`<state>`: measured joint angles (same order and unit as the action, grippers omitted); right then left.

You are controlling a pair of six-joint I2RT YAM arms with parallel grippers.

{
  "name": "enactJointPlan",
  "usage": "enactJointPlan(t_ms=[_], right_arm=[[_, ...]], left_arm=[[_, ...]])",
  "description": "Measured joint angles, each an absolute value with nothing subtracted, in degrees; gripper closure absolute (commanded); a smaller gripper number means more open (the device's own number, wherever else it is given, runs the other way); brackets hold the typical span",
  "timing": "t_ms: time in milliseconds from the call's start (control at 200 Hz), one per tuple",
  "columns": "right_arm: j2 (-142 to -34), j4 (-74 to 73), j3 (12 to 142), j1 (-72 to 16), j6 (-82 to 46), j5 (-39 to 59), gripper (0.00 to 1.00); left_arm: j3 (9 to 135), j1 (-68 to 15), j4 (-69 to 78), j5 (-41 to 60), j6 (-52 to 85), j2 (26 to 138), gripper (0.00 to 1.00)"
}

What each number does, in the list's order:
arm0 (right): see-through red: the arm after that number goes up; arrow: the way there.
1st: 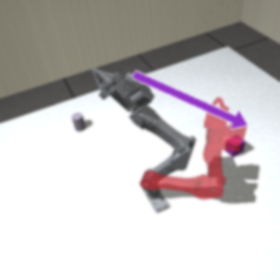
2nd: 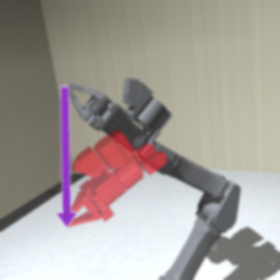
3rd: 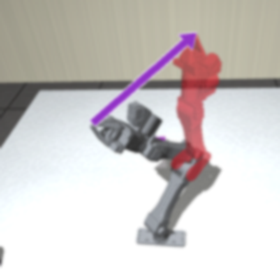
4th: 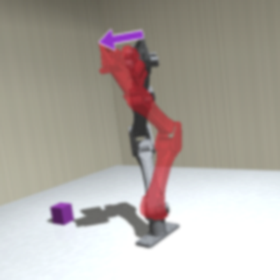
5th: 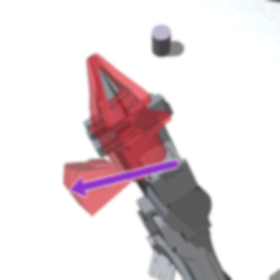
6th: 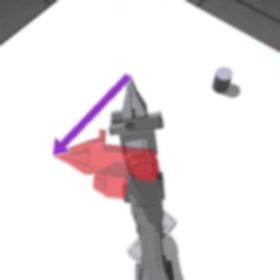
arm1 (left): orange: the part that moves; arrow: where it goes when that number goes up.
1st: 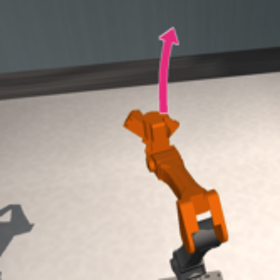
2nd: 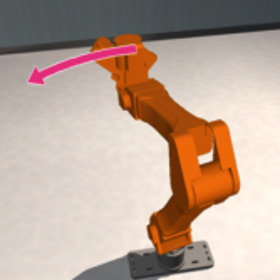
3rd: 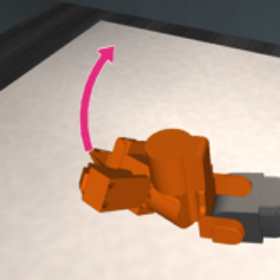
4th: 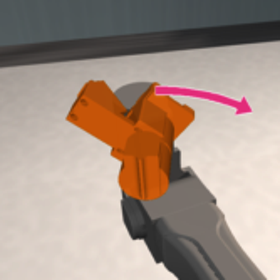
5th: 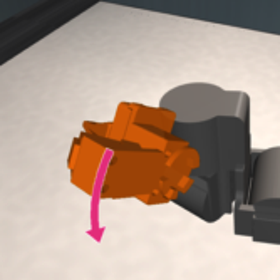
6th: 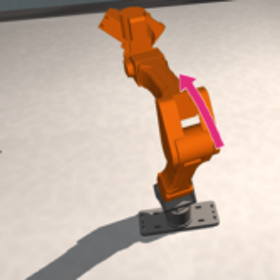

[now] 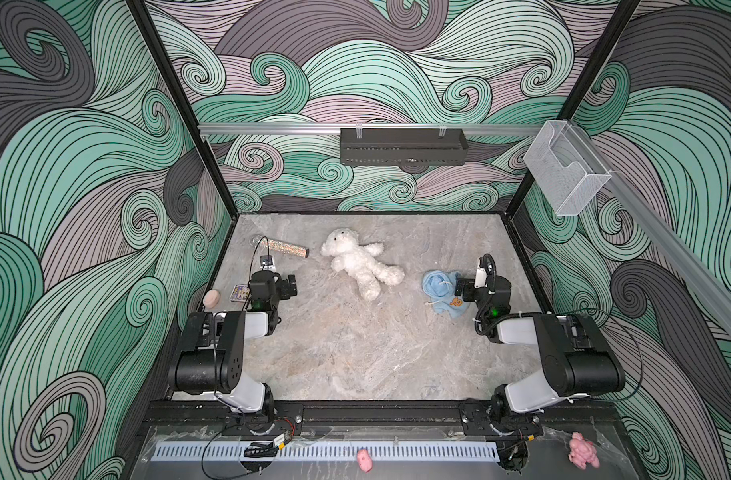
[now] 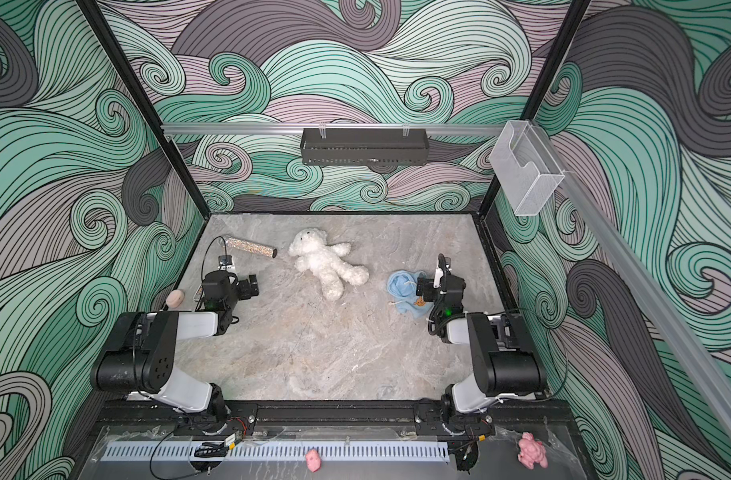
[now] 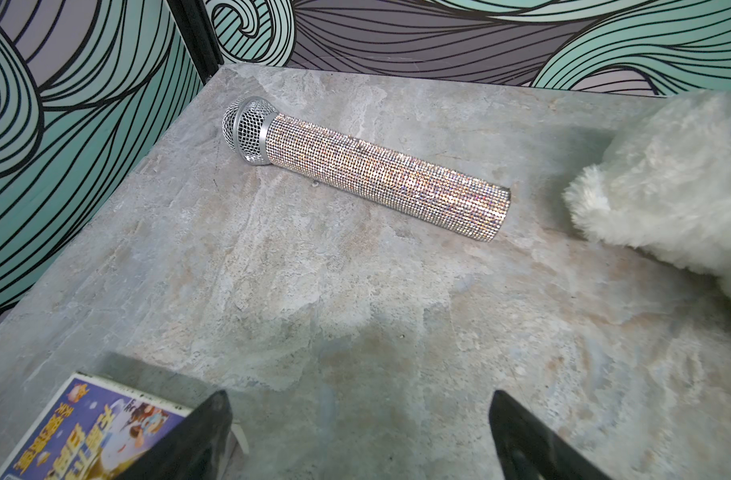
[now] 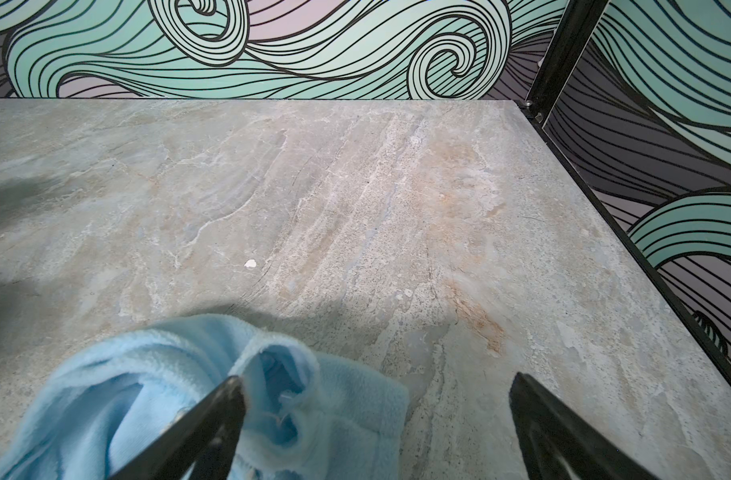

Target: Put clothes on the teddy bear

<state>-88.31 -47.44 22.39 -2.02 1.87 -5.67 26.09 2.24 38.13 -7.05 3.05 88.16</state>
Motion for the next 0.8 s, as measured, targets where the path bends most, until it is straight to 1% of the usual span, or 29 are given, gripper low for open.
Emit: enactJointPlan(t_ms=[100, 225, 260, 320, 395, 465, 520, 615, 680, 795], right_arm=[[-85.30, -44.42, 22.41, -2.57, 1.43, -7.46, 0.01], [-73.87, -33.08, 25.02, -3.01, -2.74, -12.82, 0.01], [-70.26, -29.69, 26.39, -2.98, -5.10, -14.11, 0.03], [-65.17, -24.45, 28.84, -2.96, -9.02, -13.96, 0.07], [-61.80, -20.12, 31.53, -4.75, -12.69, -11.60, 0.07], [-62.65, -15.40, 34.76, -10.35, -13.93, -9.65, 0.06], [-65.89, -11.77, 37.87, -16.27, -14.17, -8.34, 0.06], [-72.03, -8.16, 41.23, -23.92, -14.79, -6.00, 0.06], [-75.00, -7.25, 41.74, -26.17, -15.59, -5.08, 0.05], [-79.24, -5.72, 42.81, -26.81, -17.15, -4.03, 0.05]], left_arm=[[26.09, 2.24, 35.97, -8.23, 3.66, 85.84, 0.01], [27.05, 2.24, 28.47, -13.10, 6.87, 77.58, 0.02], [28.16, 2.26, 25.69, -14.70, 8.62, 75.61, 0.02], [31.22, 2.26, 20.01, -16.78, 12.60, 72.97, 0.04], [34.59, 2.26, 14.85, -15.33, 17.08, 70.91, 0.06], [35.70, 2.33, 12.62, -10.74, 20.56, 69.63, 0.07], [35.77, 1.98, 12.12, -5.91, 23.88, 69.58, 0.07], [37.91, -1.76, 9.41, 2.13, 27.62, 73.38, 0.08], [42.74, -5.82, 5.98, 6.44, 28.23, 78.54, 0.08], [53.89, -11.07, 1.19, 12.67, 28.12, 88.31, 0.08]])
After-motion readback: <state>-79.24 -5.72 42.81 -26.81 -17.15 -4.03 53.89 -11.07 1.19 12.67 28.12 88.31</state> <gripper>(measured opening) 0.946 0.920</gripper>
